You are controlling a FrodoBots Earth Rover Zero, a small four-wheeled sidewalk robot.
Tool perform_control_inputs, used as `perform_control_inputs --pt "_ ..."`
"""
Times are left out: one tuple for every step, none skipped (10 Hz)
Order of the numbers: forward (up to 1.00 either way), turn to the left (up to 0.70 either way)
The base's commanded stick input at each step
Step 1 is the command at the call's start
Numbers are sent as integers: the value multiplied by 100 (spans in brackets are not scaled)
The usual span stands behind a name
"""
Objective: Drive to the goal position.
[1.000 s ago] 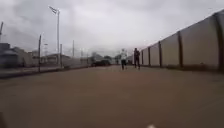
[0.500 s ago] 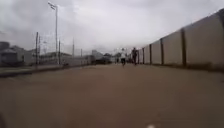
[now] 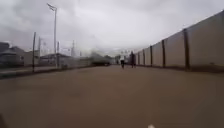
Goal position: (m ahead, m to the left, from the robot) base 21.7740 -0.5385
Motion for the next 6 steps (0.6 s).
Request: perform_control_inputs --pt "70 0" --pt "70 0" --pt "70 0" --pt "70 0" --pt "70 0" --pt "70 0"
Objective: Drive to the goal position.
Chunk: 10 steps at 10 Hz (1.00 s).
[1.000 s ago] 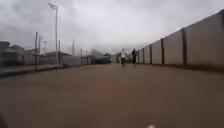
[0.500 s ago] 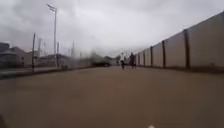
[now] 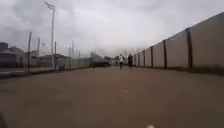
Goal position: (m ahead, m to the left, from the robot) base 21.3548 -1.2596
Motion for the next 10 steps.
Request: perform_control_inputs --pt "70 0" --pt "70 0" --pt "70 0" --pt "70 0" --pt "70 0" --pt "70 0" --pt "70 0" --pt "70 0" --pt "70 0" --pt "70 0"
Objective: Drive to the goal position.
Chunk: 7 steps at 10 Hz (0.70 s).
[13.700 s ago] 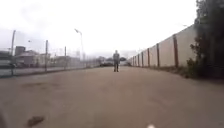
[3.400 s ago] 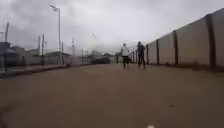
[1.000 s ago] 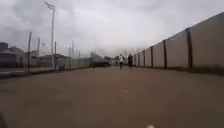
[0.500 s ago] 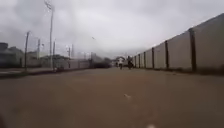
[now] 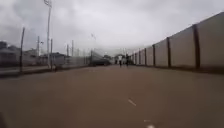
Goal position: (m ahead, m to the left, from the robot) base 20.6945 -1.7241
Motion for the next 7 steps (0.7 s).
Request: perform_control_inputs --pt "70 0" --pt "70 0" --pt "70 0" --pt "70 0" --pt "70 0" --pt "70 0" --pt "70 0"
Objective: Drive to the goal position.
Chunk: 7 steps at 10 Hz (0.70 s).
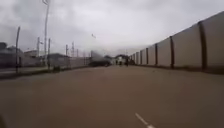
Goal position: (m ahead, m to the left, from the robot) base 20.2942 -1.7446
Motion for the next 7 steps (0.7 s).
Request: perform_control_inputs --pt "70 0" --pt "70 0" --pt "70 0" --pt "70 0" --pt "70 0" --pt "70 0" --pt "70 0"
